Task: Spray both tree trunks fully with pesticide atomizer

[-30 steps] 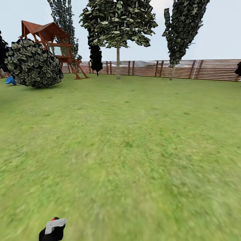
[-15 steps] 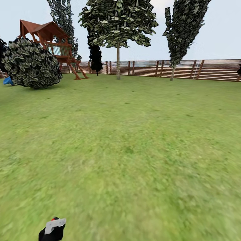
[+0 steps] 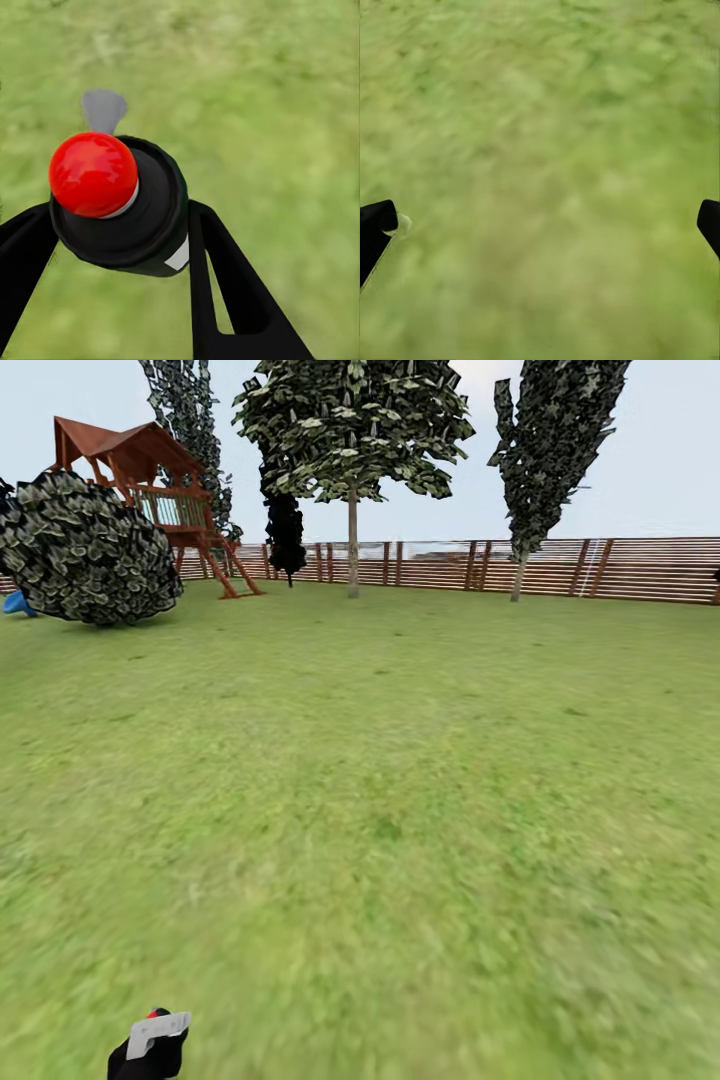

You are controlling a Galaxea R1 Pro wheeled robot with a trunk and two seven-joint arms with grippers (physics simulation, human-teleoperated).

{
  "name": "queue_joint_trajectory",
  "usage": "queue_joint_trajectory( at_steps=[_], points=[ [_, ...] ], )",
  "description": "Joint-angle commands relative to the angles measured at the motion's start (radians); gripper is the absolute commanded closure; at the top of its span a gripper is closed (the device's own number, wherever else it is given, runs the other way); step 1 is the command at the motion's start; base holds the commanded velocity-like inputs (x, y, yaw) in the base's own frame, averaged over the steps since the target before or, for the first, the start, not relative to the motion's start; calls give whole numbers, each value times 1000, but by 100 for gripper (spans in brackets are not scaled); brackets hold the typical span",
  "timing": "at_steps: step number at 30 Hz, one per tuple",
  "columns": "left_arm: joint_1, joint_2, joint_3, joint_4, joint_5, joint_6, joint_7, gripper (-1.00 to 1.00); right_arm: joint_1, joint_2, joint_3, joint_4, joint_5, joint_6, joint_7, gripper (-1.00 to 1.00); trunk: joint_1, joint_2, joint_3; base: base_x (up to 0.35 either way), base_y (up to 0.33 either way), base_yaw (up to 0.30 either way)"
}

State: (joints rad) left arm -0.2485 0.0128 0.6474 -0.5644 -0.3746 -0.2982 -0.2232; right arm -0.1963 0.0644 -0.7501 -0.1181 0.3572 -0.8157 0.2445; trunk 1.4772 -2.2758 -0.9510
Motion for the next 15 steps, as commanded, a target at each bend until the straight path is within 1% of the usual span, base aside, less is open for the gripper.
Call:
queue_joint_trajectory(
  at_steps=[1,15],
  points=[
    [0,1,0,0,0,0,-1,100,0,0,0,0,-1,0,0,-100,0,0,0,340,0,0],
    [2,8,1,0,0,1,-1,100,0,0,0,0,0,0,0,-100,0,0,0,340,0,0]
  ],
)
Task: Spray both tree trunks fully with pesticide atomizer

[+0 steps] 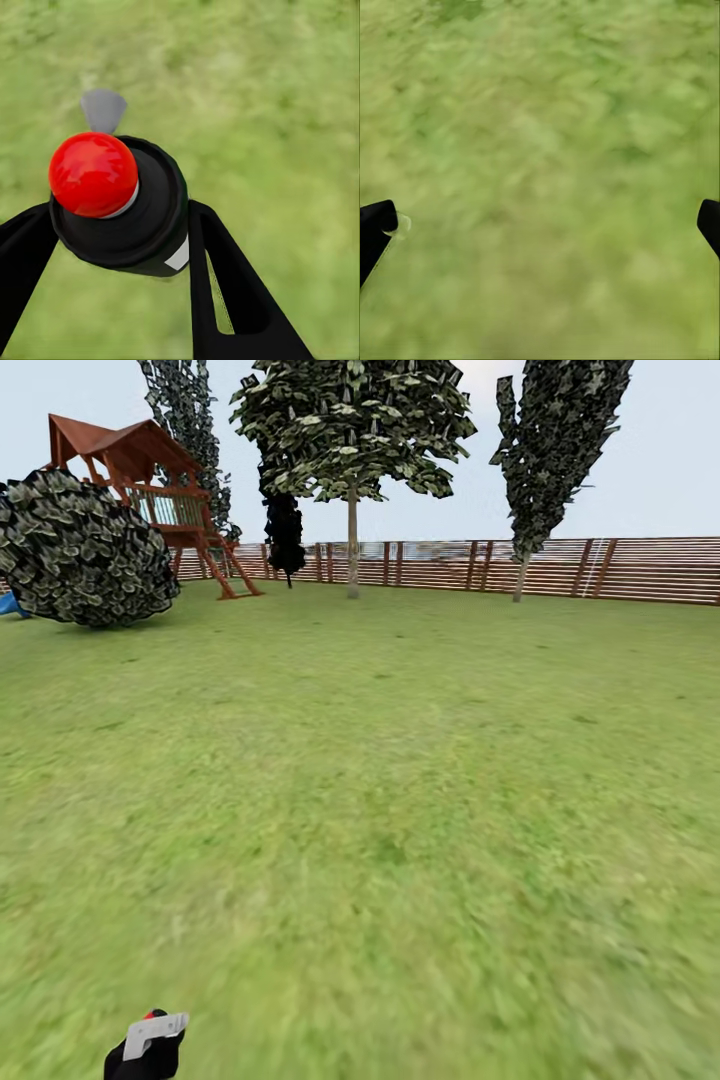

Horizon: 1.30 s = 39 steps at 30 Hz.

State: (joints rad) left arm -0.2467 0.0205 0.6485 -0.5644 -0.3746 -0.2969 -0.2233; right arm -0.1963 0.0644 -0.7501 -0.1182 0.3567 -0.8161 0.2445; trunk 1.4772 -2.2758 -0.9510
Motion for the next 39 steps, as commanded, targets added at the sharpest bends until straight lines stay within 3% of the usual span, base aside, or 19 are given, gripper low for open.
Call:
queue_joint_trajectory(
  at_steps=[1,10,39],
  points=[
    [0,0,0,0,0,0,-1,100,0,0,0,0,0,0,0,-100,0,0,0,340,0,0],
    [13,1,17,0,3,-3,-4,100,0,0,0,0,0,0,0,-100,0,0,0,340,0,0],
    [13,1,23,-2,2,-2,0,100,0,0,0,0,0,1,0,-100,0,0,0,340,0,0]
  ],
)
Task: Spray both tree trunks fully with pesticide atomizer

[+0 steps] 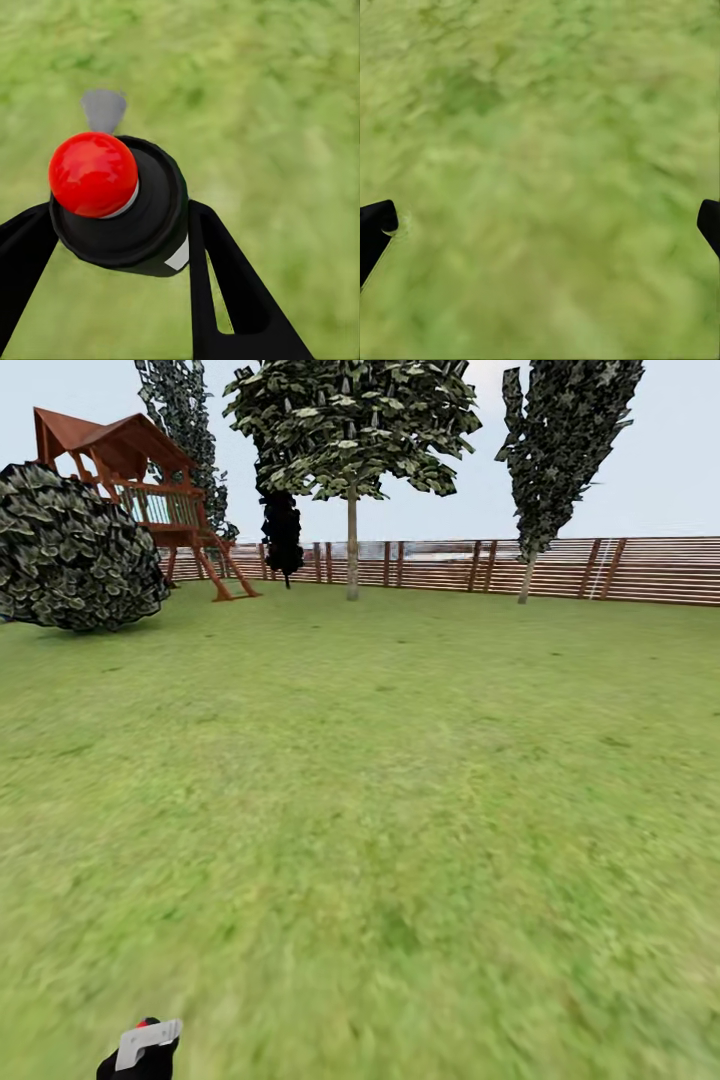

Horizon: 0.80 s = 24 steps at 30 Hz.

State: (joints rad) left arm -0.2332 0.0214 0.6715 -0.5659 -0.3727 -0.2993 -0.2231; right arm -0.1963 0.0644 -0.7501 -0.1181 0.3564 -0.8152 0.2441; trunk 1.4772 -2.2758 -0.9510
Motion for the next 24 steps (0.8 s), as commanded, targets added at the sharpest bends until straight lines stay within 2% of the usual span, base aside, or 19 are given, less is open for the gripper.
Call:
queue_joint_trajectory(
  at_steps=[1,24],
  points=[
    [0,1,0,0,0,0,0,100,0,0,0,0,0,0,0,-100,0,0,0,340,0,0],
    [0,5,0,-9,2,2,-5,100,0,0,0,0,0,0,0,-100,0,0,0,340,0,0]
  ],
)
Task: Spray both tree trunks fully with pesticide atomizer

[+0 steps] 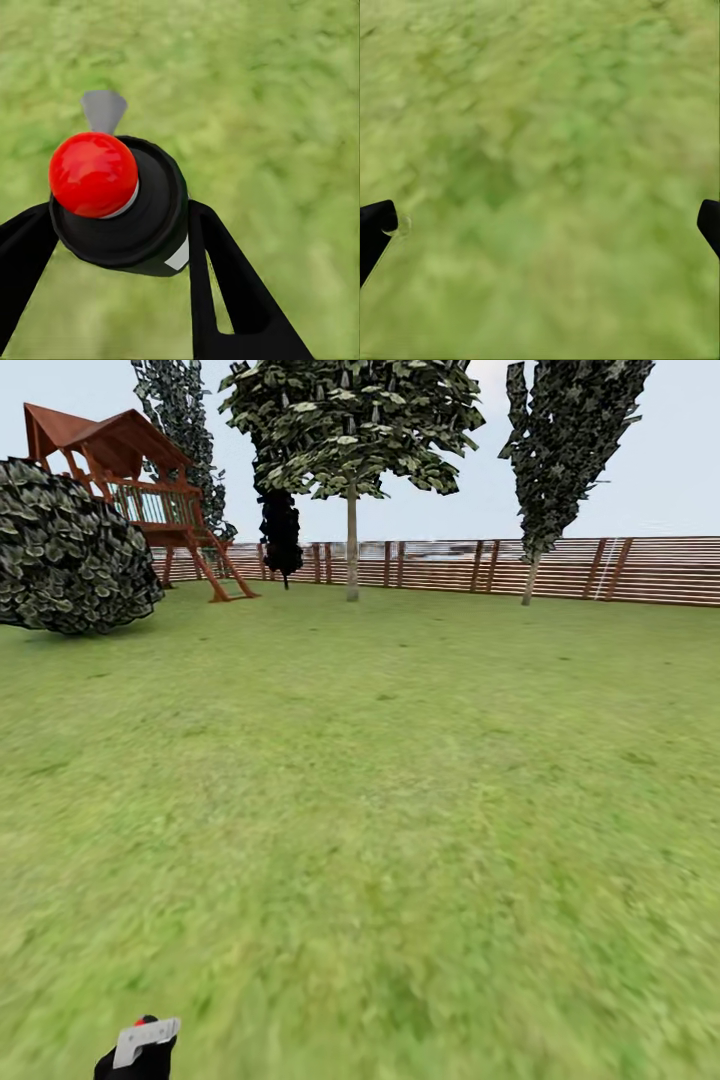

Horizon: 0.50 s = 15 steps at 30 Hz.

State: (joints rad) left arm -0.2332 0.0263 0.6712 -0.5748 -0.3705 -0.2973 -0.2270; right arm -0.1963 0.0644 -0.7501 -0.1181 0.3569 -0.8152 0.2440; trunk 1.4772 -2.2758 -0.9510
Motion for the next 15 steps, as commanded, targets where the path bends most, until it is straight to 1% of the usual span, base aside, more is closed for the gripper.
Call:
queue_joint_trajectory(
  at_steps=[1,4,15],
  points=[
    [0,0,0,-17,0,1,-1,100,0,0,0,0,0,-1,0,-100,0,0,0,340,0,0],
    [6,-1,-1,-36,-1,4,-1,100,0,0,0,0,0,-1,0,-100,0,0,0,340,0,0],
    [8,0,1,-39,-2,5,3,100,0,0,0,0,-1,0,0,-100,0,0,0,340,0,0]
  ],
)
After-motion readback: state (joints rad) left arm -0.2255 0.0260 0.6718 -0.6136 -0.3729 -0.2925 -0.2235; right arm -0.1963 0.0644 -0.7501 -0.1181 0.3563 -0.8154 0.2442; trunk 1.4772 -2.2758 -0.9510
